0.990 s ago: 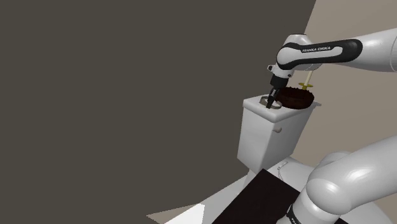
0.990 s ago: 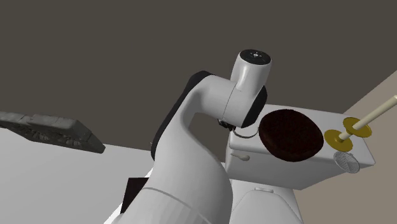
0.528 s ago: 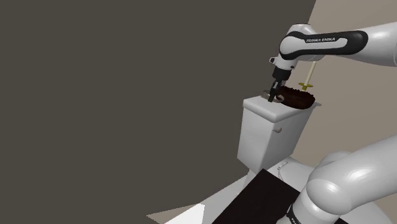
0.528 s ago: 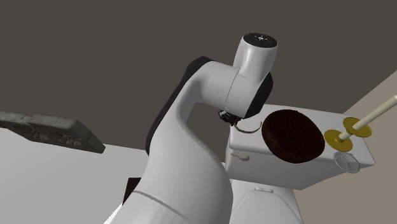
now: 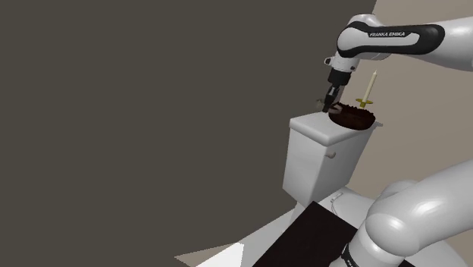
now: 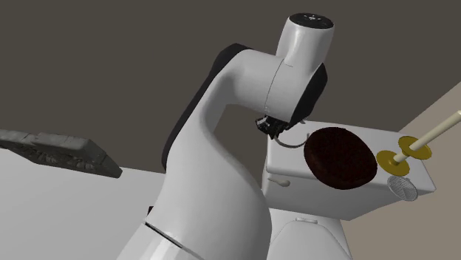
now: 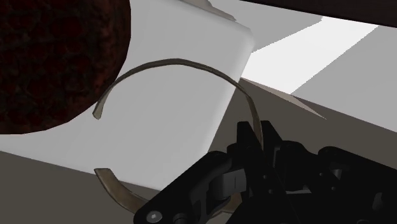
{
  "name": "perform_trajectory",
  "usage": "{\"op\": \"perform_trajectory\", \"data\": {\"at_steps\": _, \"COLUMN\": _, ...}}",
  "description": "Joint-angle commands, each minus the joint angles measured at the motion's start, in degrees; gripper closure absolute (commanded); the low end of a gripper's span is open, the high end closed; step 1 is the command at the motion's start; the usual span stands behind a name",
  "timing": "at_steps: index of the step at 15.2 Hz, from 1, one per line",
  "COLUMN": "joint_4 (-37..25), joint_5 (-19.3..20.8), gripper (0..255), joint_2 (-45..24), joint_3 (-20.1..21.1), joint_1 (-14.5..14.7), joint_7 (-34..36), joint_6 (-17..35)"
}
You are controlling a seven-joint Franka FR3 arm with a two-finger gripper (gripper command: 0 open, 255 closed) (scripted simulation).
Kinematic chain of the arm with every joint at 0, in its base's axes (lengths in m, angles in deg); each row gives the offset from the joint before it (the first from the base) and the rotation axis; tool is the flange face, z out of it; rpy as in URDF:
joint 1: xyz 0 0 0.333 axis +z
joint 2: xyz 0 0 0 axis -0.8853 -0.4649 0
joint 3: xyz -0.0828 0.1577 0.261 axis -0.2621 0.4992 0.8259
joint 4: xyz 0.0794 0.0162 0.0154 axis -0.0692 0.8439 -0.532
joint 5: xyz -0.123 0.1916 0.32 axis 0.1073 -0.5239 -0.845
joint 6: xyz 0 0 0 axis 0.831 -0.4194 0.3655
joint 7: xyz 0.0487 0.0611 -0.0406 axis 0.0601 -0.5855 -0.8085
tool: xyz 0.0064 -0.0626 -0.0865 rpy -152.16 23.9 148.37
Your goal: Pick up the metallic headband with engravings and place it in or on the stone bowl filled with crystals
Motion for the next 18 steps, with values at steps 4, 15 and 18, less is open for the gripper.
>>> {"op": "perform_trajectory", "data": {"at_steps": 4, "joint_4": -4.4, "joint_5": -0.5, "gripper": 255, "joint_2": -0.7, "joint_3": 0.4, "joint_1": 0.3, "joint_7": -0.2, "joint_6": -3.8}}
{"op": "perform_trajectory", "data": {"at_steps": 15, "joint_4": -15.3, "joint_5": -1.7, "gripper": 255, "joint_2": -3.7, "joint_3": 0.7, "joint_1": 1.0, "joint_7": -1.1, "joint_6": -11.7}}
{"op": "perform_trajectory", "data": {"at_steps": 18, "joint_4": -17.3, "joint_5": -1.4, "gripper": 255, "joint_2": -5.2, "joint_3": -3.0, "joint_1": 0.2, "joint_7": -5.8, "joint_6": -11.9}}
